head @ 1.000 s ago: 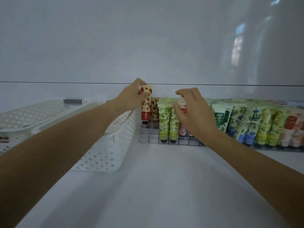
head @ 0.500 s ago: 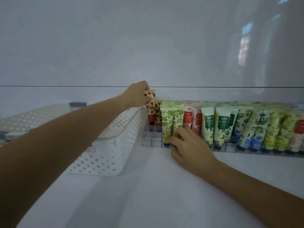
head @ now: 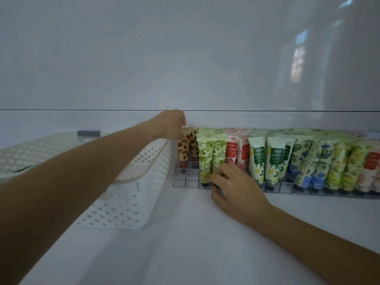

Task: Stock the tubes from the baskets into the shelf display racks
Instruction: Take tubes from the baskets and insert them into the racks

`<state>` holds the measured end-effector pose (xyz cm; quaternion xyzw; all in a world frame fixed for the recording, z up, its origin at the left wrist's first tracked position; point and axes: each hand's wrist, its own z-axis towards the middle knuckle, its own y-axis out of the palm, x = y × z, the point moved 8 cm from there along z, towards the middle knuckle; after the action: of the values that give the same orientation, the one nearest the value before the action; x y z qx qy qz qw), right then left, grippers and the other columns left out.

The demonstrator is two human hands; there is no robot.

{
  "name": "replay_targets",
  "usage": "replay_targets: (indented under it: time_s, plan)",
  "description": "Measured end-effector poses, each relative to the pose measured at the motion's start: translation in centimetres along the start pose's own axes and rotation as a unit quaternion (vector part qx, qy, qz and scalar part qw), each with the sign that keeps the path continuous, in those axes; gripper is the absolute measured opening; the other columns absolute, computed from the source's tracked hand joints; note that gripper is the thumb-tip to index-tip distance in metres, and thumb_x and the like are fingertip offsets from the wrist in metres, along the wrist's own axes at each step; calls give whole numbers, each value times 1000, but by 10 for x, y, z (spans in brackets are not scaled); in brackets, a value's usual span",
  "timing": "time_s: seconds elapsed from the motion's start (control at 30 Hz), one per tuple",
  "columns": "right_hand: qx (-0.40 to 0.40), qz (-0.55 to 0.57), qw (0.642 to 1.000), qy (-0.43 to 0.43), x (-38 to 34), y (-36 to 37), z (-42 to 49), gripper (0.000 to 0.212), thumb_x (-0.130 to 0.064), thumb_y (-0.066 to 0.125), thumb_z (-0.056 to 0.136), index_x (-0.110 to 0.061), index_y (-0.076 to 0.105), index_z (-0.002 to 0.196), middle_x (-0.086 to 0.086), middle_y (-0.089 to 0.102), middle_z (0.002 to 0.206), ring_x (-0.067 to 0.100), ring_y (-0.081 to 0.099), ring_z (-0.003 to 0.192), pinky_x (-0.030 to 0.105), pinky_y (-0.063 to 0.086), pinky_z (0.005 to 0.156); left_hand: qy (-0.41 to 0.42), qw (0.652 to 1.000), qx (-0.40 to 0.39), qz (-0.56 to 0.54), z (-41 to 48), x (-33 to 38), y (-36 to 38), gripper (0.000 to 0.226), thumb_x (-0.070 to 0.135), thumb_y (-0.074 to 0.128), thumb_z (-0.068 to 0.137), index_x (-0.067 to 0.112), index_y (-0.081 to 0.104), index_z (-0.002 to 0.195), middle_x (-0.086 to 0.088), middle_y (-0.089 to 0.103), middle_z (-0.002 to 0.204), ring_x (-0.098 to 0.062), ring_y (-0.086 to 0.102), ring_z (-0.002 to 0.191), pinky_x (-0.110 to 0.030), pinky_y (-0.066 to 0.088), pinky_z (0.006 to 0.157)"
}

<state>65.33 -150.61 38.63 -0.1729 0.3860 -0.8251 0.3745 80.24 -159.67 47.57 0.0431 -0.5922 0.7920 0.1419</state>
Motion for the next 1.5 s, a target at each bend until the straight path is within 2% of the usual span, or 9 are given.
replay_targets:
  time_s: [0.17, 0.23, 0.37, 0.5, 0.77, 1.03, 1.27, 1.4, 1.5]
  plan:
    - [57, -5, 998, -25, -6, -22, 10, 18, 2, 68, 73, -4, 72, 90, 7, 63, 77, 21, 58, 68, 28, 50, 58, 19, 998, 53, 21, -4, -10, -43, 30, 26, 57, 89, 12, 52, 116, -5, 57, 120, -17, 50, 98, -27, 39, 81]
    - [80, 2, 996, -29, -13, -33, 22, 20, 3, 67, 75, -4, 72, 93, 7, 64, 80, 19, 59, 71, 23, 46, 61, 16, 997, 65, 35, -8, -23, -59, 32, 30, 54, 91, 13, 52, 118, -4, 57, 121, -18, 50, 102, -27, 38, 83]
    - [103, 23, 994, -24, -42, -46, 63, 21, -3, 62, 82, -5, 69, 102, 9, 63, 87, 22, 57, 78, 32, 48, 61, 3, 997, 55, 62, -21, -61, -80, 35, 34, 48, 93, 17, 49, 123, -2, 59, 121, -19, 51, 104, -31, 39, 90]
    - [91, 49, 995, -12, -81, -41, 124, 27, -17, 50, 92, -15, 62, 116, 5, 58, 103, 18, 51, 95, 32, 44, 76, -2, 993, 49, 110, -39, -100, -91, 37, 35, 45, 94, 20, 46, 128, 1, 58, 123, -21, 51, 112, -37, 41, 94]
    - [-131, 20, 990, -38, -171, 37, 220, 40, -37, 40, 97, -25, 43, 135, 4, 48, 127, 19, 45, 117, 35, 40, 96, -22, 988, 45, 147, -83, -208, -113, 37, 36, 46, 94, 25, 45, 129, 1, 53, 127, -18, 52, 103, -36, 41, 89]
    - [-312, 12, 949, -43, -211, 103, 233, 39, -45, 47, 93, -26, 50, 127, -3, 56, 116, 11, 51, 96, 24, 40, 84, 45, 991, -89, 91, -116, -270, -92, 35, 27, 62, 87, 23, 52, 120, 8, 57, 110, -11, 57, 89, -25, 44, 83]
    - [-490, 32, 871, 16, -213, 134, 233, 33, -41, 67, 81, -34, 60, 112, -22, 60, 93, -4, 55, 88, 16, 42, 76, 77, 981, -134, 118, -89, -289, -64, 43, 35, 72, 78, 29, 53, 115, 16, 54, 95, -7, 55, 85, -25, 45, 78]
    - [-579, -18, 815, 28, -216, 150, 229, 41, -37, 68, 81, -35, 57, 120, -12, 61, 116, 2, 55, 99, 13, 36, 73, 59, 973, -166, 151, -74, -299, -54, 48, 37, 76, 72, 30, 52, 113, 15, 58, 97, -8, 52, 82, -25, 41, 76]
    - [-615, -71, 785, 15, -220, 163, 226, 49, -40, 69, 79, -40, 53, 125, -9, 54, 128, 13, 51, 117, 24, 37, 93, 37, 961, -217, 166, -68, -303, -39, 48, 33, 77, 72, 26, 56, 115, 8, 59, 108, -13, 53, 96, -31, 46, 90]
